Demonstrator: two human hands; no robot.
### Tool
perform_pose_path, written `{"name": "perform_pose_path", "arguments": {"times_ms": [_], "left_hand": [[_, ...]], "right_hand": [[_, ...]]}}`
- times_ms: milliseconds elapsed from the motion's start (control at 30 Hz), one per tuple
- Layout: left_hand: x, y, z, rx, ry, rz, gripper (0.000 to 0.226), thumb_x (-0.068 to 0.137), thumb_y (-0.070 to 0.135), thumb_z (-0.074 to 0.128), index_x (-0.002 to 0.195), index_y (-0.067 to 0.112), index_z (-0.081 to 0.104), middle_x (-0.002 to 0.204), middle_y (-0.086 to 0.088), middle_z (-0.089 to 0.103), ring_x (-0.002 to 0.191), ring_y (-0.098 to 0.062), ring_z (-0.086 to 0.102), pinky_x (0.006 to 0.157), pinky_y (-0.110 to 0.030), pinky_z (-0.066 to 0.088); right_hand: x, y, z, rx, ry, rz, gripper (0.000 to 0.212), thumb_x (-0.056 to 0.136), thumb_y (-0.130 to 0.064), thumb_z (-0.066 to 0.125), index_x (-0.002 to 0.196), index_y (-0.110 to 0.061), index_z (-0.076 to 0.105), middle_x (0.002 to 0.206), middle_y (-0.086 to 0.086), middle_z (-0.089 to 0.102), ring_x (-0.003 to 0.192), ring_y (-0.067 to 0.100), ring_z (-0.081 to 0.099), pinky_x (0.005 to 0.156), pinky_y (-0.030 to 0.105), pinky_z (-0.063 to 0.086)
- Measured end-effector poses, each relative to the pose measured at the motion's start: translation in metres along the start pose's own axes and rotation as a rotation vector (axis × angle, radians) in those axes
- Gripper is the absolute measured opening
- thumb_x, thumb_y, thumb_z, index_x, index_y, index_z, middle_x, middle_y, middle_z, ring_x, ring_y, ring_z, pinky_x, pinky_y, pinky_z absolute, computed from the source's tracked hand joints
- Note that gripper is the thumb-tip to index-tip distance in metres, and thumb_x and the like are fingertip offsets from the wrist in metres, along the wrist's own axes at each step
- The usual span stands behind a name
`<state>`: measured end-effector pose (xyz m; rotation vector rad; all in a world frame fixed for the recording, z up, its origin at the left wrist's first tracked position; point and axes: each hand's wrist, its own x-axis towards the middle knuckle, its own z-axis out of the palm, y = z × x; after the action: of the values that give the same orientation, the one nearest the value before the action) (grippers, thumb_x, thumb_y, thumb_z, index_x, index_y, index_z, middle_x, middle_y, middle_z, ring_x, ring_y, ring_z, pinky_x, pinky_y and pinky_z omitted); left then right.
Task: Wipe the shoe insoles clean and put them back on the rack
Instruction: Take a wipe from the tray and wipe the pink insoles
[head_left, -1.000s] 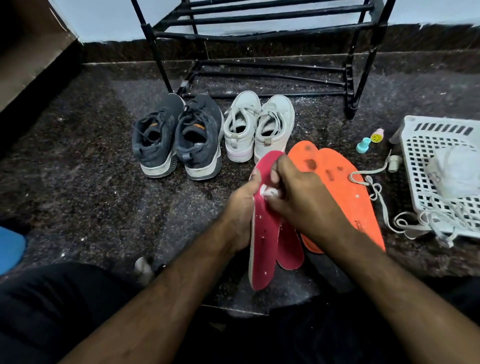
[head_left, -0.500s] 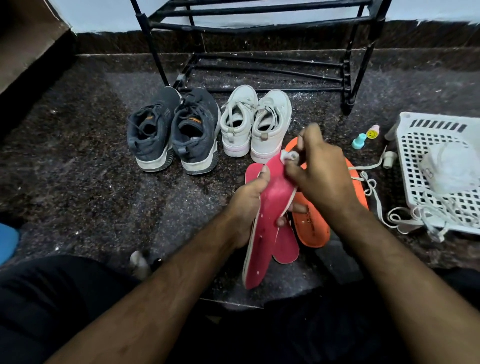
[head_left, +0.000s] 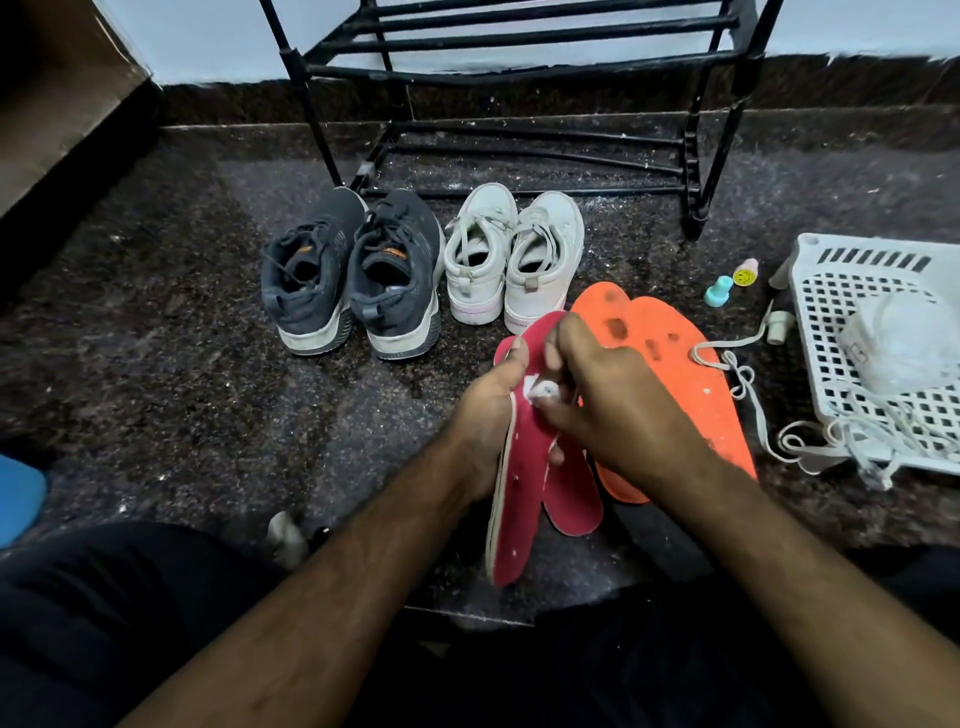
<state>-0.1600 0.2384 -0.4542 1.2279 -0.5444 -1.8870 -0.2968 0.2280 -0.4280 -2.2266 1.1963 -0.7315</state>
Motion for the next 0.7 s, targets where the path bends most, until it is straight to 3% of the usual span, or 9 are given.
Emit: {"name": "perform_pose_path", "arguments": {"times_ms": [67,167,233,333,400,533,633,700], "left_hand": [[0.003,-0.001,-0.001,0.010,-0.001,-0.005,0.061,0.094,0.067,0.042,0.093,0.016,0.075,0.078,-0.012,0.063,0.060,-0.029,0.057,0.044,-0.030,0.048],[-0.001,0.000,0.001,0.023,-0.028,0.000,0.062,0.097,0.066,0.036,0.109,0.019,0.075,0.106,-0.018,0.070,0.098,-0.040,0.057,0.044,-0.029,0.048],[-0.002,0.002,0.002,-0.005,-0.036,0.003,0.063,0.098,0.064,0.034,0.108,0.018,0.075,0.094,-0.013,0.072,0.085,-0.035,0.059,0.042,-0.028,0.048],[0.000,0.002,0.002,-0.036,-0.004,0.020,0.060,0.100,0.059,0.033,0.076,0.022,0.074,0.066,-0.003,0.061,0.048,-0.019,0.055,0.039,-0.026,0.048],[0.002,0.000,0.001,-0.015,-0.018,0.024,0.061,0.100,0.059,0.033,0.073,0.023,0.074,0.067,-0.005,0.060,0.046,-0.020,0.054,0.041,-0.027,0.048],[-0.001,0.000,0.001,0.115,-0.027,-0.007,0.065,0.099,0.063,0.029,0.110,0.015,0.071,0.082,-0.018,0.073,0.045,-0.026,0.055,0.045,-0.028,0.046],[-0.008,0.005,0.005,0.066,-0.020,-0.012,0.058,0.102,0.058,0.026,0.099,0.014,0.064,0.064,-0.006,0.069,0.041,-0.017,0.057,0.038,-0.024,0.045],[-0.007,0.005,0.004,0.050,-0.005,0.001,0.053,0.103,0.056,0.027,0.088,0.017,0.060,0.058,-0.001,0.064,0.040,-0.014,0.056,0.037,-0.022,0.044]], "right_hand": [[0.002,0.005,-0.001,-0.036,0.012,0.012,0.035,0.083,-0.014,0.069,0.096,-0.023,0.037,0.072,0.001,0.061,0.065,0.026,0.059,0.061,0.043,0.047],[0.016,0.021,-0.017,-0.140,0.187,0.097,0.031,0.087,-0.018,0.067,0.096,-0.022,0.038,0.077,0.005,0.062,0.071,0.033,0.060,0.063,0.044,0.047],[0.013,0.017,-0.017,-0.114,0.210,0.086,0.031,0.086,-0.017,0.069,0.096,-0.021,0.040,0.075,0.003,0.062,0.069,0.029,0.061,0.063,0.044,0.048],[-0.002,-0.003,0.000,0.049,-0.029,0.045,0.037,0.081,-0.010,0.070,0.096,-0.024,0.040,0.070,-0.004,0.064,0.061,0.017,0.064,0.061,0.041,0.051],[0.000,0.003,0.002,-0.004,-0.049,0.029,0.036,0.082,-0.011,0.069,0.097,-0.024,0.039,0.072,-0.002,0.064,0.065,0.022,0.064,0.062,0.040,0.050],[0.017,0.024,-0.016,-0.080,0.205,0.099,0.032,0.084,-0.011,0.068,0.096,-0.022,0.040,0.073,0.002,0.061,0.066,0.027,0.059,0.061,0.041,0.045],[0.005,0.007,-0.004,0.070,0.069,0.068,0.035,0.082,-0.009,0.070,0.094,-0.023,0.040,0.067,-0.006,0.059,0.057,0.010,0.058,0.057,0.032,0.046],[-0.004,-0.001,0.006,0.116,-0.064,0.046,0.037,0.081,-0.008,0.070,0.095,-0.024,0.039,0.065,-0.004,0.063,0.058,0.011,0.062,0.058,0.034,0.051]]}}
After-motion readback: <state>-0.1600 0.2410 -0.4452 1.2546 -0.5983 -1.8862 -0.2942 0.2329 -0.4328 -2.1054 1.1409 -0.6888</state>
